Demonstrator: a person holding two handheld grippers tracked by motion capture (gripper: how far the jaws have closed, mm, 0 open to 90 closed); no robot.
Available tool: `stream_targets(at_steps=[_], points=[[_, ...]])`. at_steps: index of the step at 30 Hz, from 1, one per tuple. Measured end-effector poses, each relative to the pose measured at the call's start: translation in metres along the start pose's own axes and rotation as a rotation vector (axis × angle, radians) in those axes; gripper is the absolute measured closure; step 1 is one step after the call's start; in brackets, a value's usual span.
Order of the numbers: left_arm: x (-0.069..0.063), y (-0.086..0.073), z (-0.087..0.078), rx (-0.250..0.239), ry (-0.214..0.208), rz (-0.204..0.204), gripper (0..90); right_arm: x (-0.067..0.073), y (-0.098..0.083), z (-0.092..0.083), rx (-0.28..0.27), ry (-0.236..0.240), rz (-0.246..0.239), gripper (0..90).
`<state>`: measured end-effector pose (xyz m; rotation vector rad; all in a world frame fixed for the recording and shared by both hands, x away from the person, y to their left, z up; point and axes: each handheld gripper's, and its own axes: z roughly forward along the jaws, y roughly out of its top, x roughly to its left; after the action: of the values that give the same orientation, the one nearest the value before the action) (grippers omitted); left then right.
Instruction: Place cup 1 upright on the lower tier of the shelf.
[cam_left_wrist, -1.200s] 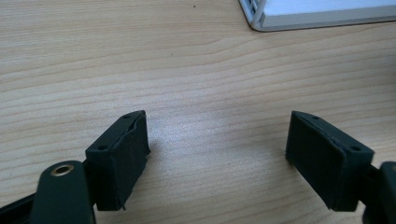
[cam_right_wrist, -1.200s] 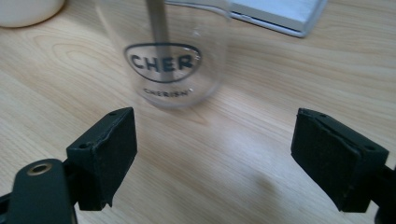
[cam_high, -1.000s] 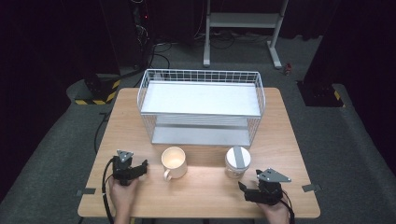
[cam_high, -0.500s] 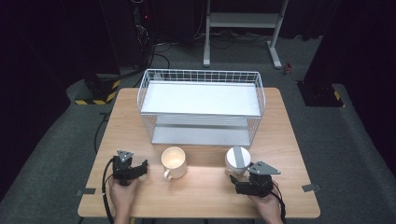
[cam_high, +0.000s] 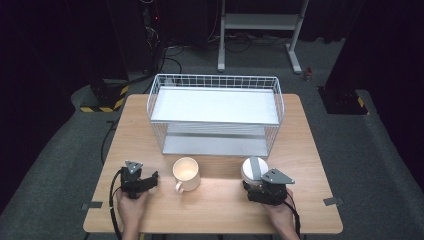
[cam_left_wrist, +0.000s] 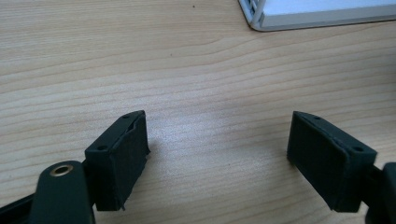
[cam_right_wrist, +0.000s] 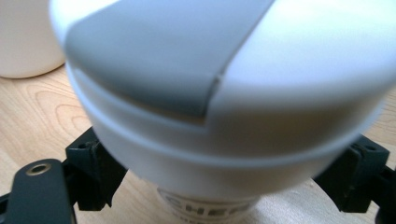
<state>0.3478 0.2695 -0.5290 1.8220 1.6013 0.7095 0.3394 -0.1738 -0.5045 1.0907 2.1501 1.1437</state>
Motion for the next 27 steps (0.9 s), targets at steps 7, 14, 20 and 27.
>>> stream_targets(at_steps=[7,14,20,27], points=[[0.0,0.0,0.0,-0.001,0.001,0.0,21.1,0.002,0.001,0.001,-0.003,0.0,-0.001,18.3],[0.0,0.0,0.0,-0.002,0.0,-0.003,21.2,0.001,0.001,0.002,-0.012,0.0,-0.002,18.5],[0.0,0.0,0.0,-0.002,0.001,-0.003,21.4,0.001,0.003,0.004,-0.005,-0.001,0.007,18.6],[0.0,0.0,0.0,-0.002,0.002,-0.002,21.4,0.001,0.011,0.012,-0.005,-0.003,-0.014,18.6]])
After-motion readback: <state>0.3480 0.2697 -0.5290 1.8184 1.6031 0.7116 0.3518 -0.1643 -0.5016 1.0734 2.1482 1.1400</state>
